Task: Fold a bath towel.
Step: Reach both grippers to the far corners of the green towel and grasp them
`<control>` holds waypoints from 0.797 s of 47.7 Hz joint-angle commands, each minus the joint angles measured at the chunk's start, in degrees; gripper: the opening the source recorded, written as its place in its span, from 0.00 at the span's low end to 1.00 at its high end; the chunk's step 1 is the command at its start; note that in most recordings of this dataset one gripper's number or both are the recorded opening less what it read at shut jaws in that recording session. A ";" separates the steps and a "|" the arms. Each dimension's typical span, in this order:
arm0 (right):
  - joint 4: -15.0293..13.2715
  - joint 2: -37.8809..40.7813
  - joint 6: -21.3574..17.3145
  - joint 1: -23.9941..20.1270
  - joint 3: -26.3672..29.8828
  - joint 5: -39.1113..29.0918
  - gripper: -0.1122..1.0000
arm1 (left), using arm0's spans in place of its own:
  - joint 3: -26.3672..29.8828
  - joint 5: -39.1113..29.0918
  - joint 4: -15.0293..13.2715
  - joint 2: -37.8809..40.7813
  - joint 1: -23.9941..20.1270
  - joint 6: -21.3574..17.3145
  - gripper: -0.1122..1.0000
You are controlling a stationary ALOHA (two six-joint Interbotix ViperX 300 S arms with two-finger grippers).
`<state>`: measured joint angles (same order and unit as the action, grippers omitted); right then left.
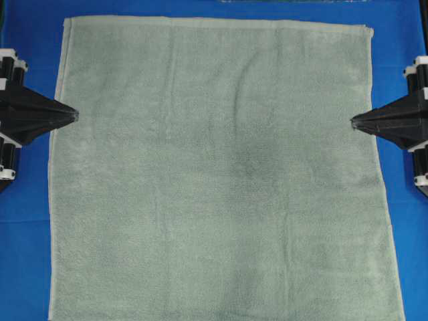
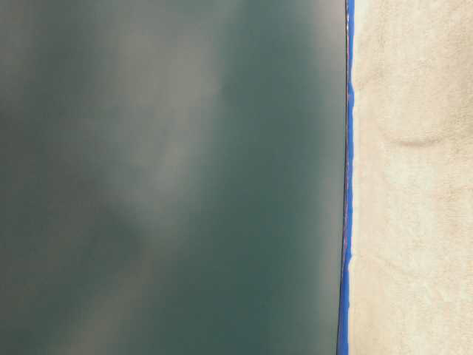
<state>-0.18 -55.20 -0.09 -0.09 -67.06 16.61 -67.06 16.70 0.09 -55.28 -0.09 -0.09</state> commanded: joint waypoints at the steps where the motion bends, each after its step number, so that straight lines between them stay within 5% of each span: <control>1: 0.00 0.35 0.09 0.79 1.58 -0.18 0.10 | 1.58 -1.41 0.53 0.44 0.26 -0.44 0.10; 6: 0.00 0.53 -0.09 2.55 3.96 -5.80 0.10 | 3.60 -6.42 0.62 0.70 -1.14 -0.53 0.10; 20: -0.26 4.92 0.70 17.93 15.21 -37.44 0.10 | 13.01 -28.74 1.58 3.78 -12.22 -0.79 0.10; 27: -2.37 10.63 1.49 25.58 18.46 -45.97 0.11 | 17.05 -37.09 1.58 9.49 -17.67 -4.66 0.12; 30: -3.16 14.06 2.64 28.48 19.25 -48.08 0.15 | 18.28 -38.76 1.58 12.04 -19.69 -6.68 0.24; 38: -4.22 23.38 8.44 33.84 21.97 -51.68 0.61 | 21.01 -40.69 1.58 19.25 -26.19 -12.83 0.70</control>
<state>-4.13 -34.98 6.86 31.73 -47.72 -34.01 -48.52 -23.64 1.49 -38.67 -23.55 -12.39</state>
